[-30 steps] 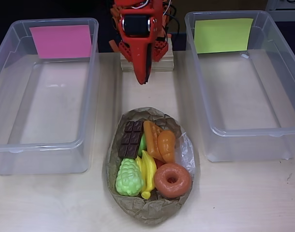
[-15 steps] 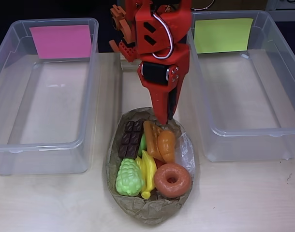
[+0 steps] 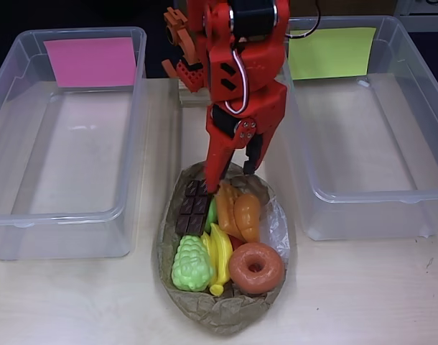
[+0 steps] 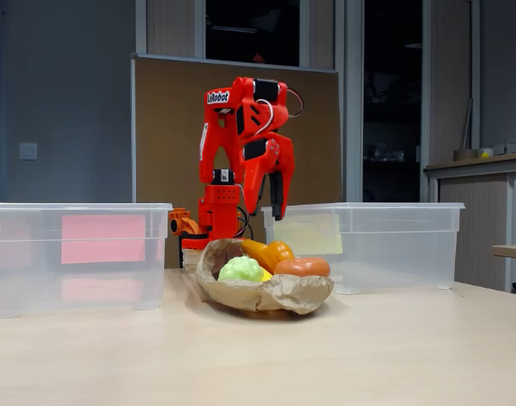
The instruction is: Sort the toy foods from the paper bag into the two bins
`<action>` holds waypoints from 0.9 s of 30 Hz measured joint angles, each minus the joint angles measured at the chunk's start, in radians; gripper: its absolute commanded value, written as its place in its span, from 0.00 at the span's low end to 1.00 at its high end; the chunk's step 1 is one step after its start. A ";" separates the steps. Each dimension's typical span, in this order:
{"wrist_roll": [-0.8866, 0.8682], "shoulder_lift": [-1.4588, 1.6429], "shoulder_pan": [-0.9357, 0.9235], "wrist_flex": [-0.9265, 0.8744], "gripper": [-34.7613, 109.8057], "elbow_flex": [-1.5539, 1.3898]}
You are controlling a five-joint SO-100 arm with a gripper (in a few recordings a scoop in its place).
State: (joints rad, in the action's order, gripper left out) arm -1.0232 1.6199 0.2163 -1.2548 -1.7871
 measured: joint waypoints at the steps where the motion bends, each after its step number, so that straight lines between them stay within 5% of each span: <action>1: -0.017 0.003 -0.006 0.025 0.43 -0.025; 27: -0.069 -0.075 -0.054 0.219 0.38 -0.117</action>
State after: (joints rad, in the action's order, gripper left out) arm -1.0922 1.5447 0.1626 -1.0354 -1.9037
